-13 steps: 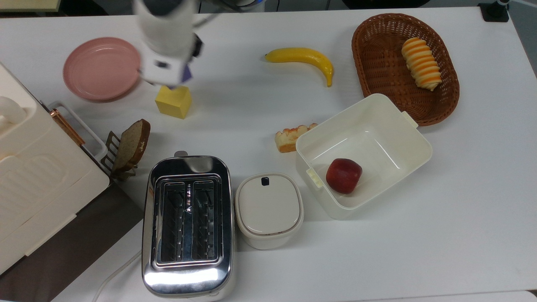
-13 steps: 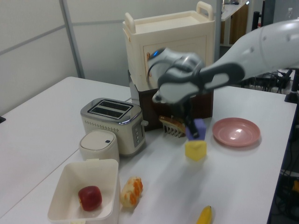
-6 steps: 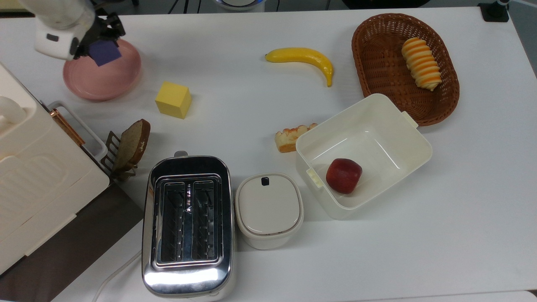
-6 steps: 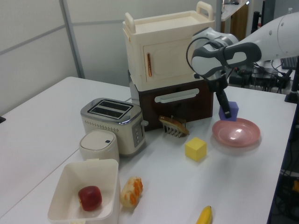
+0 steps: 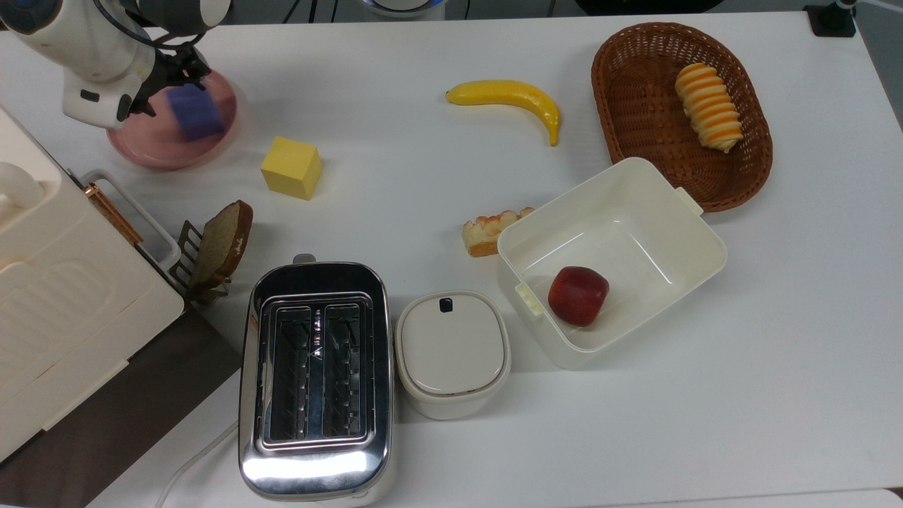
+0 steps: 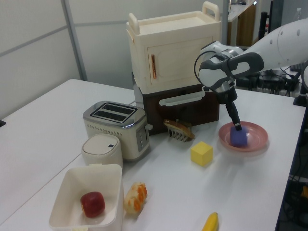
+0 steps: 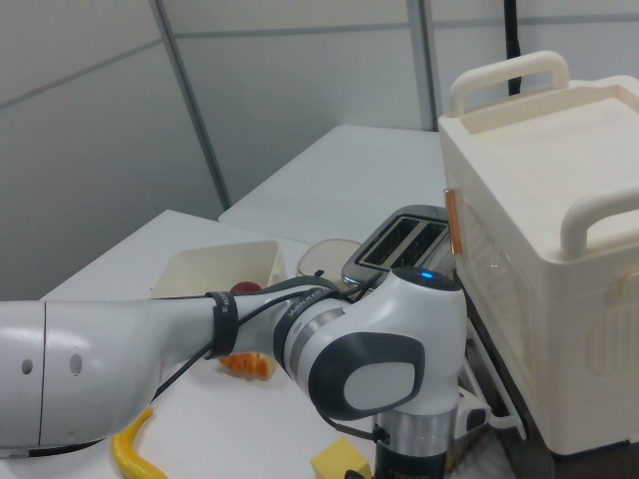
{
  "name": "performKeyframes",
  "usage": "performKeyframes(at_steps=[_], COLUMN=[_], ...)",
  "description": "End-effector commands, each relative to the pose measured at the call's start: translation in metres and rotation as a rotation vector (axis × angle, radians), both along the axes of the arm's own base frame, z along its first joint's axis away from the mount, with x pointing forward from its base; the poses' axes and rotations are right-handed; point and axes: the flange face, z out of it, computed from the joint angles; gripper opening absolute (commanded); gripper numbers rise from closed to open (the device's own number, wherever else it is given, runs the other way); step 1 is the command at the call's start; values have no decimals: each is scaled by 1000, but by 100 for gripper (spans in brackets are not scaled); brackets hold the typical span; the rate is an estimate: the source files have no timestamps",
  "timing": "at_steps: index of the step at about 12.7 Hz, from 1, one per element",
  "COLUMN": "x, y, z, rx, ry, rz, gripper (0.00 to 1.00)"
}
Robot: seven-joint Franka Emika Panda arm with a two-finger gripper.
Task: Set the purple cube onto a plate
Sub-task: 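Carry the purple cube over the pink plate and lower it, then open the gripper to release the cube onto the plate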
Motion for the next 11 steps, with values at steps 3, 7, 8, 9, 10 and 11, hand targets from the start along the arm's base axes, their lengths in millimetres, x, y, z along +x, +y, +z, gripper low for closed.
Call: performKeyframes(at_steps=[3, 7, 8, 9, 10, 11], x=[2, 10, 8, 2, -2, -5], y=[9, 71, 87, 94, 105, 117], z=[29, 95, 114, 139, 161, 177], rx=[-45, -34, -50, -56, -51, -67], ry=[-21, -72, -84, -129, -171, -198], rz=[20, -196, -263, -347, -430, -499], gripper=[100, 100, 100, 100, 100, 100])
